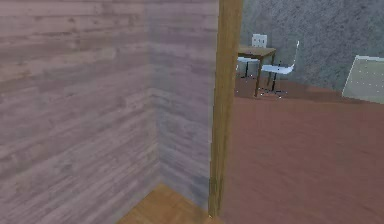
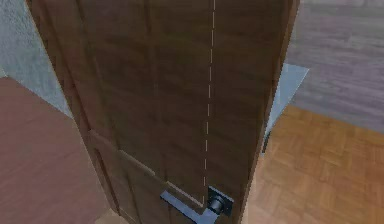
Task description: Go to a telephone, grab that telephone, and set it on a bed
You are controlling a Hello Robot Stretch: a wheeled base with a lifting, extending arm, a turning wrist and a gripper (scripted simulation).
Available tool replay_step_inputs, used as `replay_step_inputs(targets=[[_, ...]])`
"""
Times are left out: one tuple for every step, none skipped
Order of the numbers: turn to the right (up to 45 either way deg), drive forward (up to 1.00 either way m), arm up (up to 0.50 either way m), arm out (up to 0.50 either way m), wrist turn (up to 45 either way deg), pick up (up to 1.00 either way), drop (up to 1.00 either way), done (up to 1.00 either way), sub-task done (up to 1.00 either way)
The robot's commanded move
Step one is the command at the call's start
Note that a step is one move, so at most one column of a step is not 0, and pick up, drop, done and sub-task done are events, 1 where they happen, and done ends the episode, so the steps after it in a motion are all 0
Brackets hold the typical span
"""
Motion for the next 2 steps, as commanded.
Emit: replay_step_inputs(targets=[[15.0,0.0,0.0,0.0,0.0,0.0,0.0,0.0,0.0],[0.0,0.9,0.0,0.0,0.0,0.0,0.0,0.0,0.0]])
